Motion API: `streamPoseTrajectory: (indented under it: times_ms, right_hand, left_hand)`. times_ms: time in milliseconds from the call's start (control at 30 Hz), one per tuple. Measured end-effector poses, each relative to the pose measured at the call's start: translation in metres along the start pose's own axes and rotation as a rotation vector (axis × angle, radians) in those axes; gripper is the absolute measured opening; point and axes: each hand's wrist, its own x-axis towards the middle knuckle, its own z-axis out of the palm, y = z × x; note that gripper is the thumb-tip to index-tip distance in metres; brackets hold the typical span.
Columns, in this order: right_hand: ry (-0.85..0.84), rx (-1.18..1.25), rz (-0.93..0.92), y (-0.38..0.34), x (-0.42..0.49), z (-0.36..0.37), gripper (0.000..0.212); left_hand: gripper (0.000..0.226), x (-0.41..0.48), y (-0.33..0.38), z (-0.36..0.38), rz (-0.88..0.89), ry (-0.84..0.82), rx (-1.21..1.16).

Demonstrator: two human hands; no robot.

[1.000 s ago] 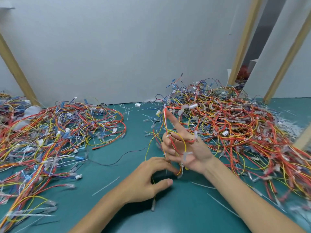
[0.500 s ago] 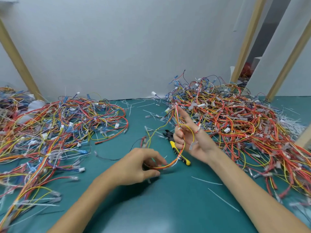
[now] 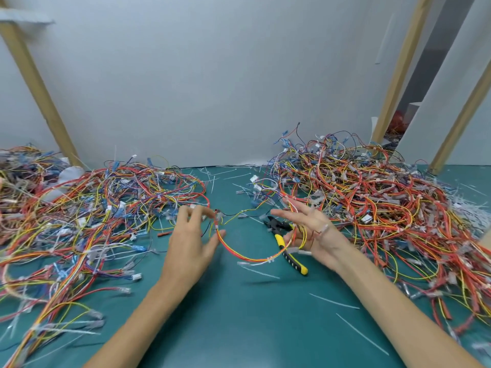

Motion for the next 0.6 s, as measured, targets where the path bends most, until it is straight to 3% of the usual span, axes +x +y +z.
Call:
streamPoseTrajectory:
  times_ms: [100, 200, 300, 367, 467, 600]
  right_hand:
    - [0.06, 0.022, 0.011, 0.0014, 0.0, 0.0015, 0.058]
    - [0.122, 0.119, 0.037, 0.0022, 0.0017, 0.0016, 0.055]
    - [0.119, 0.239, 0.07, -0.0013, 0.002, 0.0015, 0.032]
    - [0.104, 0.319, 0.046, -0.0017, 0.0027, 0.0002, 0.032]
    - [0.04, 0.496, -0.014, -0.0011, 0.0018, -0.0009, 0.043]
    - [-0.037, 0.582, -0.07, -0.0016, -0.0023, 0.0013, 0.055]
  left_hand:
    - [0.024, 0.0037, 0.0006, -0.0033, -0.203, -0.079, -0.123]
    - [0.018, 0.0043, -0.001, -0.0028, -0.35, -0.178, -0.26]
    - [0.017, 0.0043, -0.0016, -0.0005, -0.4, -0.198, -0.463]
    - [0.024, 0.0045, 0.0, 0.0009, -0.447, -0.188, -0.619]
    - [0.016, 0.0043, 0.0041, 0.0014, -0.512, -0.135, -0.815]
    - [0.031, 0.0025, 0.0065, 0.0005, -0.466, -0.105, -0.799]
